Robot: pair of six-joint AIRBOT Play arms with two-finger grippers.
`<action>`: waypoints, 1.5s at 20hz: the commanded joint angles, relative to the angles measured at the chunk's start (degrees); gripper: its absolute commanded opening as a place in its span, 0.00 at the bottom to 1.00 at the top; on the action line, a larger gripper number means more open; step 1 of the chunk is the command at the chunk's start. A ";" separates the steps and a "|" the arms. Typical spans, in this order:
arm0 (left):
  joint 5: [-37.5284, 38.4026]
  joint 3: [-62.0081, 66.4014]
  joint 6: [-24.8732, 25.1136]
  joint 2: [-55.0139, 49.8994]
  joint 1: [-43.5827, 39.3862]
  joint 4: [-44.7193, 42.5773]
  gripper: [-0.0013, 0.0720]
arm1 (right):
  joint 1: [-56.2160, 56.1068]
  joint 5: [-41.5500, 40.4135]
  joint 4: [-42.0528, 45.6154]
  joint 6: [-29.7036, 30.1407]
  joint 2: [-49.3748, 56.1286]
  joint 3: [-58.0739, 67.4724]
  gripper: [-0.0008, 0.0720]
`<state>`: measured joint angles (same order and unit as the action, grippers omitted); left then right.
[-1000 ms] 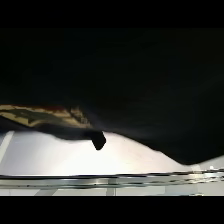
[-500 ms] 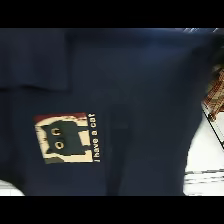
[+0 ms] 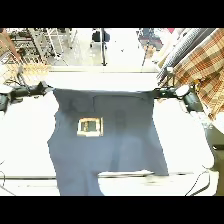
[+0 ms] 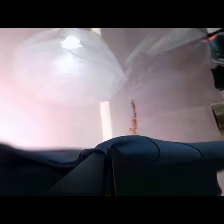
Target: Fold the clothes and pants, and hang the long-sleeved shirts on hangers.
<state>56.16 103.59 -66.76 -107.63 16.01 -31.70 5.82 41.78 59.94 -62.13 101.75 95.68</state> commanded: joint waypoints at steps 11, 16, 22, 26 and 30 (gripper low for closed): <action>13.20 0.09 -4.94 -9.97 0.33 5.38 0.04 | 0.57 12.79 4.74 -3.39 7.21 4.94 0.04; 3.85 1.01 2.03 -10.27 -0.22 20.31 0.04 | 0.57 -6.54 4.72 -2.27 7.23 6.34 0.03; 8.94 1.73 -0.33 -10.45 -0.33 5.22 0.04 | 1.92 0.55 5.25 3.32 8.02 6.51 0.03; 13.38 1.70 -5.09 -12.55 -1.01 -4.00 0.09 | 2.86 13.64 4.98 2.25 11.39 6.45 0.07; 20.31 1.75 -5.29 -12.02 0.02 -4.04 0.47 | 4.72 24.00 5.16 -2.99 11.67 6.54 0.66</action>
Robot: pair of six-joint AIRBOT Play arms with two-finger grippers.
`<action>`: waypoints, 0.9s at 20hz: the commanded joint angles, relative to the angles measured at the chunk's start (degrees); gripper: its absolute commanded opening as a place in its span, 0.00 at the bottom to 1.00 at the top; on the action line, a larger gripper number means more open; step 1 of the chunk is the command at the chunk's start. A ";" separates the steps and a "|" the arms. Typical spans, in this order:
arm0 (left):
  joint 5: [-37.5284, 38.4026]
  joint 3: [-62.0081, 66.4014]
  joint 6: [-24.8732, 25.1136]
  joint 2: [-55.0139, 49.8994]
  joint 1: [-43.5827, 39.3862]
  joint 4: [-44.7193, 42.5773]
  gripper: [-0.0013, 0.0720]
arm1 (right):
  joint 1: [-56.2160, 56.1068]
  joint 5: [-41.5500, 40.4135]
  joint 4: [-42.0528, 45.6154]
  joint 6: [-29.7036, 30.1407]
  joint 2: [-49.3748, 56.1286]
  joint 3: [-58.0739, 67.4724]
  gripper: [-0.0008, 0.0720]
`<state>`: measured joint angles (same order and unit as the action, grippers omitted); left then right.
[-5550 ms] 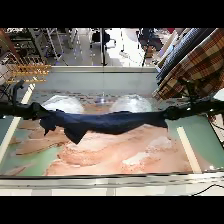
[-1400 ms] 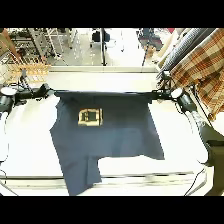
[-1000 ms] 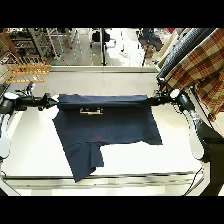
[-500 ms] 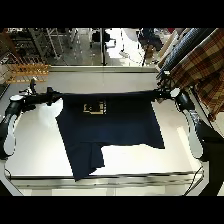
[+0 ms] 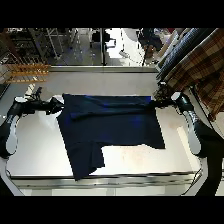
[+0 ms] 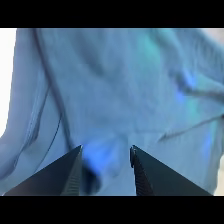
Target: Fold the clothes and pants, and hang the long-sleeved shirts on hangers.
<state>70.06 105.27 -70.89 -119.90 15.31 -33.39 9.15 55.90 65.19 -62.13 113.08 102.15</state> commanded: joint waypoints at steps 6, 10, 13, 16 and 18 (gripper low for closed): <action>25.20 -8.79 -8.07 9.07 2.34 -26.14 0.45 | 14.60 37.90 -11.43 -3.39 -1.44 -4.85 0.64; 15.52 -29.99 -4.26 23.52 -0.24 -25.97 0.50 | 21.99 40.74 -12.92 -2.45 -5.46 -17.59 0.64; 11.41 -40.57 -3.13 30.27 -2.62 -25.97 0.54 | 23.47 40.96 -14.01 2.01 -6.23 -21.94 0.64; 9.60 -47.21 -0.96 32.92 -3.96 -22.80 0.62 | 21.97 39.30 -14.25 5.01 -6.16 -22.47 0.64; 7.76 -50.21 -0.15 32.92 -4.96 -20.79 0.62 | 20.31 36.65 -13.94 6.12 -6.12 -22.47 0.64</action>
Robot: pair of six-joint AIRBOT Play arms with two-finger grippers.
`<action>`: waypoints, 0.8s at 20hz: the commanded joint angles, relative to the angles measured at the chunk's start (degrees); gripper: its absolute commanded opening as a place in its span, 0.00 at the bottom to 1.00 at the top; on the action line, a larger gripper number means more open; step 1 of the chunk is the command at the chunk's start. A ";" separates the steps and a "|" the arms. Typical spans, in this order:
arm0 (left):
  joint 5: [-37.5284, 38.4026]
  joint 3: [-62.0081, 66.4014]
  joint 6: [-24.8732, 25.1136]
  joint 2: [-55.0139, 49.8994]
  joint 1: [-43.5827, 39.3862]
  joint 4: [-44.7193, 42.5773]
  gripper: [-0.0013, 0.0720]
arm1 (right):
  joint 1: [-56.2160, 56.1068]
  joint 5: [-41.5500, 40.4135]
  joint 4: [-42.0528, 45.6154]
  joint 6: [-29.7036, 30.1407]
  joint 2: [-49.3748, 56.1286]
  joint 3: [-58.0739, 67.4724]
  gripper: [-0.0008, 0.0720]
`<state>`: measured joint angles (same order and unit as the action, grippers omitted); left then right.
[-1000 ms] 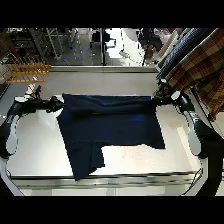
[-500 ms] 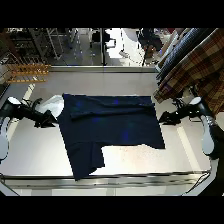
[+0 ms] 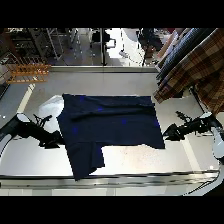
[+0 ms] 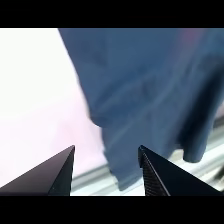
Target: Fold the clothes and pants, and hang the long-sleeved shirts on hangers.
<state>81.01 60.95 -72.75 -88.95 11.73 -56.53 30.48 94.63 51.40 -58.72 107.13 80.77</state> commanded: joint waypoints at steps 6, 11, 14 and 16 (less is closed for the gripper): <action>-12.17 -10.38 1.62 1.92 -7.82 2.58 0.62 | -6.56 -3.65 3.10 2.89 0.48 -1.09 0.64; -11.47 -10.75 1.57 3.17 -7.37 1.99 0.61 | -4.39 -0.07 2.14 4.00 -0.44 -1.07 0.59; -11.39 -10.75 1.60 6.51 -5.84 1.64 0.61 | 0.50 -0.04 2.45 4.26 -3.48 -1.07 0.59; -11.41 -10.75 1.60 6.69 -5.79 1.01 0.61 | 3.63 0.00 2.56 4.17 -4.15 -1.09 0.59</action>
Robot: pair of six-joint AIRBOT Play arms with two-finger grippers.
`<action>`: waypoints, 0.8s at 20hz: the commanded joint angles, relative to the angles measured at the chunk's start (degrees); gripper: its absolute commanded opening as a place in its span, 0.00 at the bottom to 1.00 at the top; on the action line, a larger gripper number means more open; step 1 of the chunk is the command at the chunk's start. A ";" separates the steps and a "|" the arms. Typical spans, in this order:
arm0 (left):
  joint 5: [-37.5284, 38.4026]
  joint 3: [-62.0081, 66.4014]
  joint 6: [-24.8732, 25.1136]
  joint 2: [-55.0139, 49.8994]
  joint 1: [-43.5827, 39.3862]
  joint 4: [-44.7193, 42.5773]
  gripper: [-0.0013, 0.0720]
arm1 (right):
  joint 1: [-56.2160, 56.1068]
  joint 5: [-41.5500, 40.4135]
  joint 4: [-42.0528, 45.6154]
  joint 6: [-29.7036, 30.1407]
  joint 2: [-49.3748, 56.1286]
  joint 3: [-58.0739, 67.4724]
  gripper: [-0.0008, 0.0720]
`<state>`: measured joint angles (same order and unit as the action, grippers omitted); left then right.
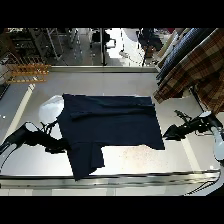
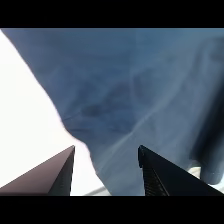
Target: Fold the clothes and pants, and hang the long-sleeved shirts on hangers.
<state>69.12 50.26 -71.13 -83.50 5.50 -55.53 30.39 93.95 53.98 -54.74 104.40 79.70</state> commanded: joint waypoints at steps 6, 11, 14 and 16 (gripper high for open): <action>-0.13 -0.07 0.00 -1.64 -0.17 0.24 0.51 | 2.05 -2.08 0.00 1.60 1.60 -0.46 0.59; 0.85 -0.07 -0.85 -1.57 -0.13 0.28 0.18 | -4.55 -3.98 0.26 5.20 3.69 -6.54 0.58; 4.46 -0.04 0.04 -1.25 0.33 0.31 0.04 | -4.83 -0.55 -1.11 8.72 2.69 -9.94 0.10; 8.07 0.07 2.05 0.92 1.60 0.72 0.04 | -4.02 1.64 -1.70 9.53 -0.72 -10.32 0.04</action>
<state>72.77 50.22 -70.98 -84.18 6.04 -55.20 26.41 92.09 53.58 -47.59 106.34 71.11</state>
